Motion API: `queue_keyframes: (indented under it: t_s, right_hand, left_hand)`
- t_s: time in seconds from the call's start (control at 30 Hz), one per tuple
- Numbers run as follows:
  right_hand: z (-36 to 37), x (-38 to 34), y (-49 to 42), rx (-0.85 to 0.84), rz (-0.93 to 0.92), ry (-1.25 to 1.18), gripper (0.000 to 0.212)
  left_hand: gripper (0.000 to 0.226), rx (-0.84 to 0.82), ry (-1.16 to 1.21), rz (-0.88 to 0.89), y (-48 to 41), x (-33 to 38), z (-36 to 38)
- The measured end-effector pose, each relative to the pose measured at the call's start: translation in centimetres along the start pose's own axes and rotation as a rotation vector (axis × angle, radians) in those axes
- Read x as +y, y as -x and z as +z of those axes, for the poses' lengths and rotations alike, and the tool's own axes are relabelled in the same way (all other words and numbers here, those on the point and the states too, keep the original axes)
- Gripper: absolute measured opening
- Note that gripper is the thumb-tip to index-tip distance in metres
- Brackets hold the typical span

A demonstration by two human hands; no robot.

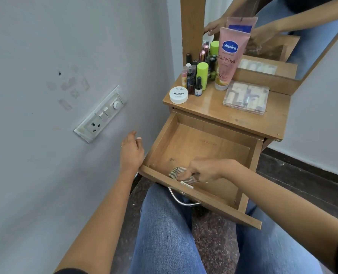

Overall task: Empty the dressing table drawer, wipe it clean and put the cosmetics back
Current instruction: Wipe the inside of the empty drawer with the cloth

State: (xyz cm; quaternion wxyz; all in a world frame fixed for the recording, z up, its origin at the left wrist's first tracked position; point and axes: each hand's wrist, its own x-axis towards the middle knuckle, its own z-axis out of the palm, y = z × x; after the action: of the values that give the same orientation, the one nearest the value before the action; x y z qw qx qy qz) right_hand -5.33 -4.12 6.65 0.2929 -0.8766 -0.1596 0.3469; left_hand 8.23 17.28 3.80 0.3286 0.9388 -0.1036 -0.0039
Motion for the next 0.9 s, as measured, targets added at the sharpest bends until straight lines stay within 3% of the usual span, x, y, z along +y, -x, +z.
queue_keyframes:
  t_s: [0.1, 0.23, 0.3, 0.37, 0.43, 0.57, 0.7, 0.9]
  right_hand:
    - [-1.6, -0.4, -0.6, 0.042, -0.011, 0.004, 0.052]
    - [-2.1, -1.7, -2.9, 0.509, -0.112, -0.019, 0.048]
    - [-0.8, -2.4, -4.8, 0.648, -0.161, 0.07, 0.063]
    - [0.5, -3.1, -6.3, 0.581, -0.203, 0.231, 0.078]
    - [1.6, -3.0, -7.3, 0.511, -0.213, 0.348, 0.071]
    - [1.6, -2.1, -8.4, 0.662, -0.197, 0.42, 0.063]
    - [-1.5, -1.0, -8.1, 0.712, -0.017, 0.454, 0.086]
    - [-5.7, 0.4, -8.4, 0.767, 0.212, 0.324, 0.073]
  left_hand:
    - [0.041, -0.001, -0.006, -0.008, 0.2, 0.1, -0.1]
    - [0.041, 0.012, -0.003, -0.014, 0.1, 0.0, 0.0]
    - [0.04, 0.019, 0.001, -0.015, 0.1, 0.0, 0.0]
    - [0.04, 0.023, 0.001, -0.018, 0.0, -0.1, 0.1]
    - [0.04, 0.024, 0.0, -0.018, 0.1, -0.3, 0.2]
    - [0.04, 0.014, -0.01, -0.008, 0.0, -0.4, 0.3]
    - [0.039, -0.004, -0.033, 0.0, 0.0, -0.4, 0.3]
    - [0.04, -0.011, -0.057, 0.041, 0.2, -0.5, 0.3]
